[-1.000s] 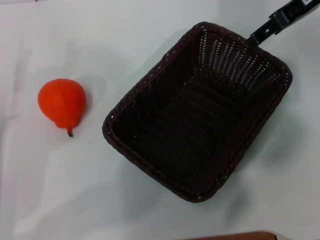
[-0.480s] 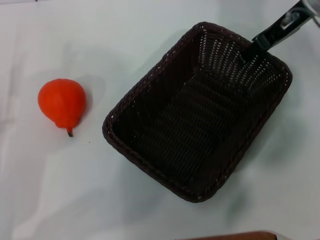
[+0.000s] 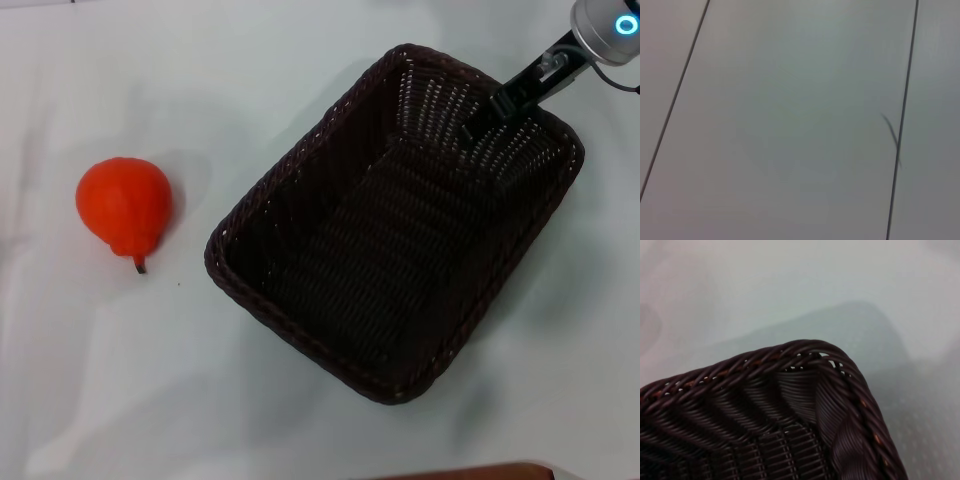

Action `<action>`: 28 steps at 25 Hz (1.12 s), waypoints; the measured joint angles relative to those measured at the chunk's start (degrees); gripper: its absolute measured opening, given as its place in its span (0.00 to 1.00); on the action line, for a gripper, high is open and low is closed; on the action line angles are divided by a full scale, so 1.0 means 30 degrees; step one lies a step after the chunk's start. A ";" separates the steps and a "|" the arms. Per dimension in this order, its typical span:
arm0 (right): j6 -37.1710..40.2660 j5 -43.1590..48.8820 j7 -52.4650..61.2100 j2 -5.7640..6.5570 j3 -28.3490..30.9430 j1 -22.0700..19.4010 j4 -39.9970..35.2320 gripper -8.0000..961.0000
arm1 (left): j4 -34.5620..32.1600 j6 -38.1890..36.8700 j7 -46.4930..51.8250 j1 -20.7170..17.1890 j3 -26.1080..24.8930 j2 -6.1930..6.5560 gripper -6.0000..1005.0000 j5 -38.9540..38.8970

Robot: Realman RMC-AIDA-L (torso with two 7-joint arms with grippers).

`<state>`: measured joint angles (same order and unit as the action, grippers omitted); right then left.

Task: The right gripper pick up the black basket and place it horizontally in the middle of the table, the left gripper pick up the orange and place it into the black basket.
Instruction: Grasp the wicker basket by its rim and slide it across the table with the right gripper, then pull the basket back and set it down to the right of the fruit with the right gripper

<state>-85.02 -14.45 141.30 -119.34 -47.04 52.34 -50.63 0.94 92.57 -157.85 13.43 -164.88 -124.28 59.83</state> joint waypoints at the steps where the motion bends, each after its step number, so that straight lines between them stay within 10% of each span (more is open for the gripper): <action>1: 0.0007 -0.0145 -0.0079 0.0031 -0.0005 -0.0054 -0.0007 0.80 | 0.0000 -0.0006 0.0000 0.0008 0.0000 0.0000 0.91 0.0002; 4: 0.0022 -0.0423 -0.0244 0.0076 -0.0044 -0.0131 -0.0017 0.78 | -0.0011 -0.0128 0.0001 0.0054 0.0000 0.0000 0.91 0.0006; 12: -0.0110 -0.0585 -0.0258 0.0040 0.0076 -0.0179 -0.0222 0.31 | -0.0078 -0.0225 0.0000 0.0202 0.0000 -0.0028 0.91 0.0007; 28: -0.2674 -0.4380 0.4628 0.0000 0.1547 -0.3317 -0.4519 0.19 | 0.0633 -0.0257 -0.0001 0.0243 0.0000 0.0066 0.91 -0.0178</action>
<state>-93.04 -27.59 155.18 -119.34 -42.40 42.38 -64.19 2.84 91.80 -157.86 14.16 -164.88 -124.08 59.30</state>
